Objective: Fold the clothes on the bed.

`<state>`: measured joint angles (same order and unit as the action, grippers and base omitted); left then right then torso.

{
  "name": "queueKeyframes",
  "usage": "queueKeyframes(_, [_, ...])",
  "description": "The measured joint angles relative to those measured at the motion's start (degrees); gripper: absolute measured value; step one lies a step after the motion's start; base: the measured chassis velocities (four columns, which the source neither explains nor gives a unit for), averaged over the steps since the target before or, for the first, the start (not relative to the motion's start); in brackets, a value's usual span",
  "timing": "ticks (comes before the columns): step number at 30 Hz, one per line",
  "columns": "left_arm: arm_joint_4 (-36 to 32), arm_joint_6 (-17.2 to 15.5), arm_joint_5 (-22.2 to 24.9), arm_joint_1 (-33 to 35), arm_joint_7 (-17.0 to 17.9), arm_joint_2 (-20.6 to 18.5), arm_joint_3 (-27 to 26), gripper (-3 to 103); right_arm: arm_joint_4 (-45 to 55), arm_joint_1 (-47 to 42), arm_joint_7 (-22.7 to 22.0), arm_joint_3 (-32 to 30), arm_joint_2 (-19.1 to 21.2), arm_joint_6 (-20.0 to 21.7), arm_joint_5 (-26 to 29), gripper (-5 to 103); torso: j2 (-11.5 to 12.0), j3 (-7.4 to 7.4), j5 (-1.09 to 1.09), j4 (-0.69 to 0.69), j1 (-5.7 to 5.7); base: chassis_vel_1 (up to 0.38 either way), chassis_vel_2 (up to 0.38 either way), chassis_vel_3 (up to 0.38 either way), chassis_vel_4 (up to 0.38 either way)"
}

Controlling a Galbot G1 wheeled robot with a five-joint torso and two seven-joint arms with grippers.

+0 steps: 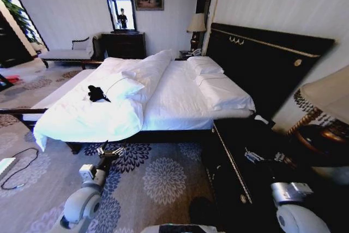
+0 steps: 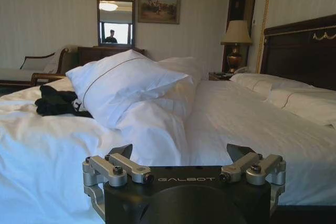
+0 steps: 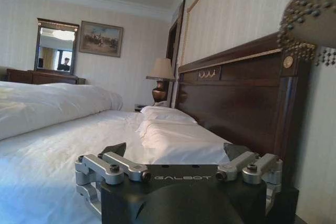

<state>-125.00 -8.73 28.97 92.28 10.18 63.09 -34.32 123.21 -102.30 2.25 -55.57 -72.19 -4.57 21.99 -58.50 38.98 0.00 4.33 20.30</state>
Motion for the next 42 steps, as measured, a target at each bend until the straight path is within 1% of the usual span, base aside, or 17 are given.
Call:
queueKeyframes(9, [-0.3,0.0,0.0,-0.2,0.0,0.1,-0.1,100,0.5,-0.6,0.1,-0.4,-0.3,-0.3,0.1,100,0.0,0.0,-0.01,0.0,0.0,-0.128,0.13,0.143,-0.127])
queueKeyframes(11, [-0.4,0.3,0.5,0.0,-0.6,0.1,-0.2,100,0.5,-0.6,0.1,-0.4,-0.4,-0.3,0.1,100,0.0,0.0,0.0,-0.01,0.0,-0.142,0.129,0.149,-0.13])
queueKeyframes(13, [-0.9,0.6,1.3,0.3,-1.8,0.1,-0.4,100,0.6,-0.7,0.1,-0.4,-0.4,-0.3,0.1,100,0.0,0.0,0.0,-0.01,0.0,-0.149,0.141,0.156,-0.147])
queueKeyframes(19, [-1.3,1.0,1.3,0.2,-2.2,0.2,-0.5,100,0.5,-0.9,0.1,-0.9,-0.3,-0.3,0.5,100,0.0,0.0,0.0,0.0,0.0,-0.142,0.144,0.153,-0.145])
queueKeyframes(24, [-0.9,1.4,0.3,0.3,-2.1,0.3,-0.1,100,0.6,-0.8,0.1,-0.9,-0.3,-0.3,0.9,100,0.0,0.0,0.0,-0.02,0.0,-0.14,0.161,0.164,-0.145])
queueKeyframes(30, [-0.7,1.9,-0.2,0.4,-2.1,0.4,-0.1,100,0.4,-0.7,0.1,-1.1,-0.2,-0.3,1.1,100,0.0,0.0,0.0,0.01,0.0,-0.137,0.133,0.127,-0.148])
queueKeyframes(38, [-0.4,2.6,-0.7,0.8,-2.4,0.6,-0.2,100,0.2,-0.4,0.1,-0.9,-0.1,-0.1,1.0,100,0.0,0.0,0.0,-0.03,0.0,-0.145,0.168,0.154,-0.154])
queueKeyframes(42, [-0.1,2.9,-1.3,0.9,-2.6,0.6,0.0,100,0.1,-0.4,0.1,-0.7,-0.3,-0.1,0.7,100,0.0,0.0,0.0,0.01,0.0,-0.167,0.152,0.169,-0.171])
